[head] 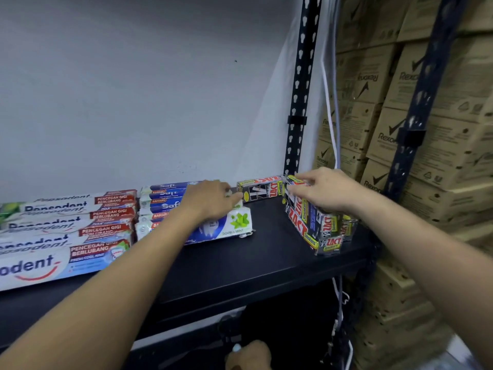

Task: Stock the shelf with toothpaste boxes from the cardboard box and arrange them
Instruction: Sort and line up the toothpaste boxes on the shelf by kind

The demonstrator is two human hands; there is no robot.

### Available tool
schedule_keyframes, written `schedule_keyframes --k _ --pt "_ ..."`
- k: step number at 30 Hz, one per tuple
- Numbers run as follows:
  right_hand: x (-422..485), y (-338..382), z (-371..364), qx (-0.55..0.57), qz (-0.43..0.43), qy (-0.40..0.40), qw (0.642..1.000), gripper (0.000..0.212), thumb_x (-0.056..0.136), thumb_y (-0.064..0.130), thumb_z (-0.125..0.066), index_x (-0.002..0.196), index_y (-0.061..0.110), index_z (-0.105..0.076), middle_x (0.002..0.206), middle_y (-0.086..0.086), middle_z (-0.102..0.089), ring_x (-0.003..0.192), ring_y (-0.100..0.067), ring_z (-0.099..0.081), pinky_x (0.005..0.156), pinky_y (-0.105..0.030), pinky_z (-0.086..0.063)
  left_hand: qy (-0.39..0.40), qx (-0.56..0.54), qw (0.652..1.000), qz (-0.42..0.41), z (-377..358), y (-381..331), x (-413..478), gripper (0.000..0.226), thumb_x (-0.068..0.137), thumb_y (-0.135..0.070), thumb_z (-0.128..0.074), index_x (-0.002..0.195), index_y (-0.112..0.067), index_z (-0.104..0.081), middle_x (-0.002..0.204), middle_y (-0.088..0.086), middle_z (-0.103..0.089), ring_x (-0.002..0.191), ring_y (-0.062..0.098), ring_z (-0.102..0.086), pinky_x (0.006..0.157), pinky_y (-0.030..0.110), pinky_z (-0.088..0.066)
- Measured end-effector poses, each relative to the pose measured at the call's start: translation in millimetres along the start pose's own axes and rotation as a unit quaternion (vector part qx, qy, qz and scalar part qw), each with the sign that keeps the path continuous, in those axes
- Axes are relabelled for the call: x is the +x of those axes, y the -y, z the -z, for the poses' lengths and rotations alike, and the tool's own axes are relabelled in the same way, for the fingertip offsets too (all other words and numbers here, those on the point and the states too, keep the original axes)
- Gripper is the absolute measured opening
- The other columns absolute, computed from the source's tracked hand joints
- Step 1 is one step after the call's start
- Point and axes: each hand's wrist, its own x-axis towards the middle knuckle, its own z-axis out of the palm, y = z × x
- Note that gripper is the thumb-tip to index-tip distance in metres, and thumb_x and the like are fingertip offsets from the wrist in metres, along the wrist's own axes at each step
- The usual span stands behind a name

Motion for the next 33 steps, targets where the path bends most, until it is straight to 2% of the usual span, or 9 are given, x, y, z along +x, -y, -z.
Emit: schedule_keyframes --k 2,5,12,15,18,22,25,29,33 --pt "20.5 9.2 3.0 -0.038 0.043 -0.02 0.998 0.053 0.093 0.051 -0.056 0.139 0.025 -0.055 0.142 -0.003 -0.055 0.131 -0.024 -0.049 0.107 -0.031 -0.037 0.054 -0.01 0.998 0.006 1.9 10.5 0.4 0.061 0.097 -0.062 -0.031 0.144 -0.026 -0.046 0.149 0.001 -0.048 0.136 0.027 -0.042 0.108 0.042 -0.036" --pt "63.0 26.5 -5.8 -0.125 0.127 0.015 0.984 0.051 0.091 0.044 -0.062 0.138 0.024 -0.055 0.139 0.0 -0.058 0.128 -0.021 -0.051 0.107 -0.032 -0.038 0.076 -0.024 0.997 -0.017 0.6 14.6 -0.9 0.061 0.1 -0.058 -0.029 0.152 -0.026 -0.035 0.16 -0.002 -0.03 0.146 0.025 -0.028 0.117 0.044 -0.026" --pt "150.2 69.3 -58.6 -0.262 0.216 0.136 0.931 0.076 0.083 0.03 -0.077 0.148 0.031 -0.039 0.143 -0.001 -0.052 0.13 -0.023 -0.047 0.106 -0.035 -0.039 0.083 0.01 0.995 -0.05 -0.3 17.2 -1.4 0.055 0.103 -0.05 -0.025 0.152 -0.026 -0.033 0.163 0.0 -0.021 0.149 0.025 -0.019 0.12 0.048 -0.016" --pt "164.3 74.7 -70.7 -0.281 0.231 0.159 0.918 0.063 0.081 0.027 -0.079 0.138 0.029 -0.054 0.13 0.002 -0.059 0.12 -0.021 -0.052 0.094 -0.03 -0.043 0.088 0.017 0.995 -0.049 -3.1 17.8 2.1 0.056 0.103 -0.05 -0.024 0.153 -0.027 -0.029 0.164 0.0 -0.017 0.15 0.026 -0.016 0.121 0.05 -0.012" --pt "168.0 75.2 -61.9 -0.256 0.245 0.124 0.927 0.051 0.078 0.032 -0.081 0.126 0.026 -0.063 0.119 0.001 -0.062 0.104 -0.017 -0.054 0.085 -0.026 -0.04 0.092 0.017 0.995 -0.046 -6.0 19.8 5.0 0.057 0.103 -0.053 -0.023 0.154 -0.028 -0.026 0.165 -0.001 -0.012 0.151 0.025 -0.011 0.121 0.05 -0.009" --pt "168.5 64.4 -24.8 -0.108 0.207 -0.015 0.972 0.048 0.078 0.037 -0.08 0.122 0.024 -0.065 0.114 -0.002 -0.064 0.092 -0.013 -0.055 0.084 -0.022 -0.04 0.089 0.013 0.995 -0.05 -6.6 20.2 5.5 0.058 0.102 -0.054 -0.023 0.154 -0.028 -0.026 0.165 -0.002 -0.014 0.151 0.025 -0.011 0.121 0.051 -0.008" --pt "171.5 45.1 -4.0 0.11 0.13 -0.099 0.98 0.04 0.077 0.03 -0.082 0.115 0.026 -0.068 0.098 -0.004 -0.067 0.086 -0.02 -0.064 0.087 -0.041 -0.056 0.095 0.004 0.994 -0.047 -4.1 19.0 2.8 0.057 0.103 -0.053 -0.023 0.155 -0.029 -0.025 0.165 -0.003 -0.013 0.152 0.025 -0.009 0.122 0.05 -0.005" --pt "167.9 22.2 -5.6 0.343 -0.011 -0.11 0.933 0.033 0.085 0.016 -0.075 0.116 0.018 -0.063 0.095 -0.005 -0.063 0.077 -0.019 -0.066 0.075 -0.043 -0.062 0.091 -0.005 0.995 -0.05 -2.1 17.1 -0.8 0.055 0.103 -0.05 -0.024 0.154 -0.029 -0.027 0.164 -0.004 -0.016 0.151 0.022 -0.01 0.121 0.048 -0.005" --pt "163.6 8.7 -5.6 0.464 -0.092 -0.12 0.873 0.034 0.088 0.01 -0.072 0.117 0.011 -0.055 0.105 -0.011 -0.065 0.078 -0.025 -0.072 0.067 -0.039 -0.062 0.092 -0.004 0.995 -0.048 -1.5 15.5 -2.1 0.054 0.103 -0.051 -0.024 0.153 -0.03 -0.027 0.164 -0.005 -0.017 0.151 0.021 -0.01 0.12 0.047 -0.005"
